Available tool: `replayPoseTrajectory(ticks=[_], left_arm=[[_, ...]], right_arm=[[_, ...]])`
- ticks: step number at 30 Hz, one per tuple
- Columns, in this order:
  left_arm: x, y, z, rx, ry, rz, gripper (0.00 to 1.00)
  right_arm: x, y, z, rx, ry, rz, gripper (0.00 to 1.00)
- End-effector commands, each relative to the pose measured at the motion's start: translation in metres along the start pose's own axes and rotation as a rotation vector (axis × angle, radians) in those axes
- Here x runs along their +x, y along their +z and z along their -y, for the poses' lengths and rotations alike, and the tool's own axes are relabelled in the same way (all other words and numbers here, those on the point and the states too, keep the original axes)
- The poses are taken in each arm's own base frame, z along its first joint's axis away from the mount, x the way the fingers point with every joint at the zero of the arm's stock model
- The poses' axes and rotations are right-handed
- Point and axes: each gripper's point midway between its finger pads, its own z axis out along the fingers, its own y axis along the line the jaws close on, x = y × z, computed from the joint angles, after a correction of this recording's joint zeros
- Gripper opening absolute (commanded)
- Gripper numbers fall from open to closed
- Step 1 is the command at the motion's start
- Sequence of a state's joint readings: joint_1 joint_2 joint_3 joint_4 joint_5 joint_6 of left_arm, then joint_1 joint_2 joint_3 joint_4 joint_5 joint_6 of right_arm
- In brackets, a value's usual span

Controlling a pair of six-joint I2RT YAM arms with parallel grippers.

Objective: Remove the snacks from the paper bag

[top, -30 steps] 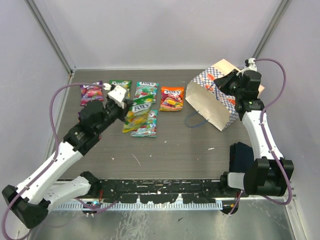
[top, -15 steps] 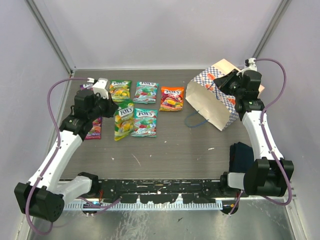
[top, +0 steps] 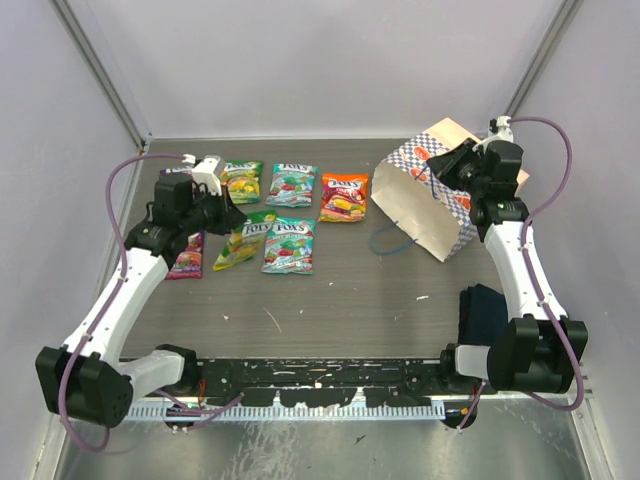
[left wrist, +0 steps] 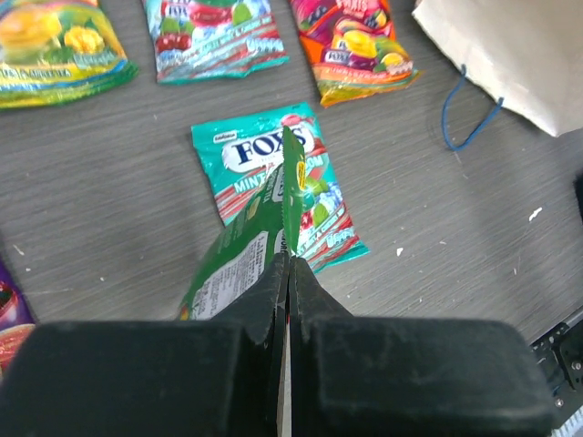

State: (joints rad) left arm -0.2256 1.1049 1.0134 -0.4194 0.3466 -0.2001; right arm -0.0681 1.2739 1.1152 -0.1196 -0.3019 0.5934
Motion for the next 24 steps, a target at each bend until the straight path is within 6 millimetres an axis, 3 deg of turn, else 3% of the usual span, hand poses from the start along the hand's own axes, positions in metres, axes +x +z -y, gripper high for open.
replayPoseTrajectory(ticks=[1, 5, 14, 21, 24], left_arm=[[-0.015, 0.004, 0.008, 0.046, -0.025, 0.022, 0.0], [-0.013, 0.006, -0.007, -0.034, -0.033, 0.015, 0.0], [0.026, 0.037, -0.08, -0.23, -0.066, -0.129, 0.0], [0.021, 0.053, -0.111, -0.31, 0.03, -0.116, 0.0], [0.029, 0.063, -0.129, -0.355, 0.08, -0.176, 0.0]], right_arm=[[-0.017, -0.008, -0.023, -0.079, -0.03, 0.062, 0.01], [-0.015, -0.007, -0.023, -0.082, -0.029, 0.058, 0.01], [-0.01, -0.004, -0.024, -0.089, -0.024, 0.045, 0.01], [-0.01, -0.004, -0.024, -0.09, -0.027, 0.045, 0.01], [-0.009, -0.003, -0.025, -0.092, -0.027, 0.043, 0.01]])
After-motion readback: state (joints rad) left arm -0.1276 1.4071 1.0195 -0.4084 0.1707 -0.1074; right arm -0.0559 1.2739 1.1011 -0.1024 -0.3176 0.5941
